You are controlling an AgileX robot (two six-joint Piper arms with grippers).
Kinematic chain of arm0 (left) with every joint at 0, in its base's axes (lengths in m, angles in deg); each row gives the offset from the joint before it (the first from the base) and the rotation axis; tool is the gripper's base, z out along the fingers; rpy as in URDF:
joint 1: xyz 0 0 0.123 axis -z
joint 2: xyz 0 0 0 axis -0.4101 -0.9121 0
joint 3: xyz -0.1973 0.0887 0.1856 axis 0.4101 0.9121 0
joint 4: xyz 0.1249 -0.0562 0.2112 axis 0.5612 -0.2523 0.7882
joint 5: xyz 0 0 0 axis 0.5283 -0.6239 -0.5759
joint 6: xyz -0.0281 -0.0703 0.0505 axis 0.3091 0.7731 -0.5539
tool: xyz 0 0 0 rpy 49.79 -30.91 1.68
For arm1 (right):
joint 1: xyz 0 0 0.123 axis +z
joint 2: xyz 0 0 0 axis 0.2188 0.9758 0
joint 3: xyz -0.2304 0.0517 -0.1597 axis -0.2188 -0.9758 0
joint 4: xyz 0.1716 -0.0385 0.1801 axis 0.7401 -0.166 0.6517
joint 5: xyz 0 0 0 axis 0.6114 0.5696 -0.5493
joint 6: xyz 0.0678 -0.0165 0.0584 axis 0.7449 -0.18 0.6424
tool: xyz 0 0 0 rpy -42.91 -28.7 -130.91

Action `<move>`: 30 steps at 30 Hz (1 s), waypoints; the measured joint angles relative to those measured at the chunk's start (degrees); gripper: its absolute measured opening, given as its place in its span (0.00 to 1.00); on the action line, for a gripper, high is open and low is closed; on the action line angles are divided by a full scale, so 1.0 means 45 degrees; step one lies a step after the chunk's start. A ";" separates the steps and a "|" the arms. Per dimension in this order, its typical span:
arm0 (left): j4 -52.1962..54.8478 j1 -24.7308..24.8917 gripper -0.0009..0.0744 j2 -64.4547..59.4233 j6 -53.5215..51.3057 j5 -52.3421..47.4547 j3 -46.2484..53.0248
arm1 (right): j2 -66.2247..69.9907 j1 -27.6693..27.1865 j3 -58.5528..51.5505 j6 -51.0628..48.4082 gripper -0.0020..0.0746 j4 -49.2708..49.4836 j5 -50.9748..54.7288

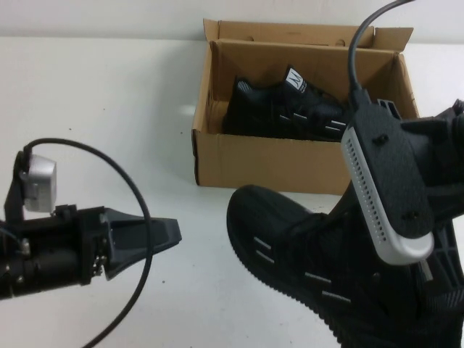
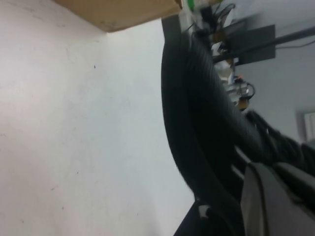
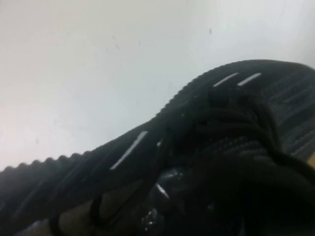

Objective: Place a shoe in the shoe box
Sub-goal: Hand over the shoe

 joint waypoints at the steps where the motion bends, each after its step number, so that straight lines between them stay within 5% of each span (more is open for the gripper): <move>1: -0.0203 0.0000 0.02 -0.0330 -0.0173 -0.0075 -0.0065 | 0.0000 0.0000 0.0000 0.0000 0.02 0.0173 0.0000; 5: -0.0517 0.0000 0.25 -0.1491 -0.0207 -0.0571 -0.0452 | 0.0000 0.0000 0.0000 0.0000 0.02 0.0613 0.0000; 10: -0.0630 0.0035 0.78 -0.2752 0.0729 -0.0961 -0.1279 | -0.0048 0.0000 0.0000 0.0000 0.02 0.0645 0.0000; 13: -0.0677 0.0309 0.89 -0.3404 0.0900 -0.0961 -0.1884 | -0.0048 0.0000 0.0000 0.0000 0.02 0.0695 0.0000; 25: -0.0677 0.2941 0.89 -0.5681 0.1534 -0.0902 -0.4546 | -0.0048 0.0000 0.0000 0.0000 0.02 0.1013 -0.0023; 27: -0.0572 0.3141 0.74 -0.5916 0.1742 -0.0762 -0.4864 | -0.0075 0.0000 0.0000 0.0000 0.02 0.1013 -0.0023; 30: -0.0226 0.3176 0.29 -0.6052 0.1518 -0.0565 -0.5113 | -0.0075 0.0000 0.0000 0.0000 0.02 0.1094 -0.0023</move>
